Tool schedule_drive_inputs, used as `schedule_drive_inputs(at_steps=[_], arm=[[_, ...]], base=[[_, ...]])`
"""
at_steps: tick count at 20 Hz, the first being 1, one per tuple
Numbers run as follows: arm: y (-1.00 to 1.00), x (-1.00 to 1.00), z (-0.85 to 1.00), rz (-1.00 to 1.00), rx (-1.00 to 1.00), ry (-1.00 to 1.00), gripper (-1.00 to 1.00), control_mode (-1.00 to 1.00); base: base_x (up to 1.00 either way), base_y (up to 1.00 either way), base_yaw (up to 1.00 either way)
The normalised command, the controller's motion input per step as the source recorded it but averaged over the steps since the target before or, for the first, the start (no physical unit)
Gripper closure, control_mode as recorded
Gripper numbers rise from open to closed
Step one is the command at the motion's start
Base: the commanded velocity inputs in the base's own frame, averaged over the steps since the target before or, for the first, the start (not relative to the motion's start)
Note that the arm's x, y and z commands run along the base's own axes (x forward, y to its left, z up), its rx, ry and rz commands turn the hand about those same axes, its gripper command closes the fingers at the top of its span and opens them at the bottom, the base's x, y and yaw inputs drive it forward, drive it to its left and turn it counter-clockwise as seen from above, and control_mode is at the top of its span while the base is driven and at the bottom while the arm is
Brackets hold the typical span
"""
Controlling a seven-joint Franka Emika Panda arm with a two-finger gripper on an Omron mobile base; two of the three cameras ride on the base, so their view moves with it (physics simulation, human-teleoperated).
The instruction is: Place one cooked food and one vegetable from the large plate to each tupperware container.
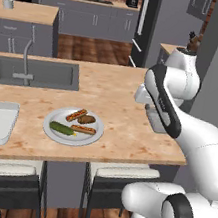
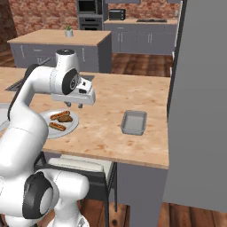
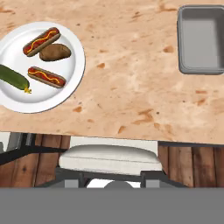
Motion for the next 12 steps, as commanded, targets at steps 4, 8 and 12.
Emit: schedule_drive_inputs(at_steps=[4, 8, 12], arm=[[0.43, 0.00, -0.16, 0.08, 0.00, 0.03, -1.00, -1.00], [0.98, 0.04, -0.69, 0.14, -0.12, 0.00, -1.00, -1.00], [0.86, 0.01, -0.82, 0.12, -0.12, 0.08, -1.00, -1.00]], base=[[0.00, 0.00, 0.00], [0.00, 0.00, 0.00], [0.00, 0.00, 0.00]])
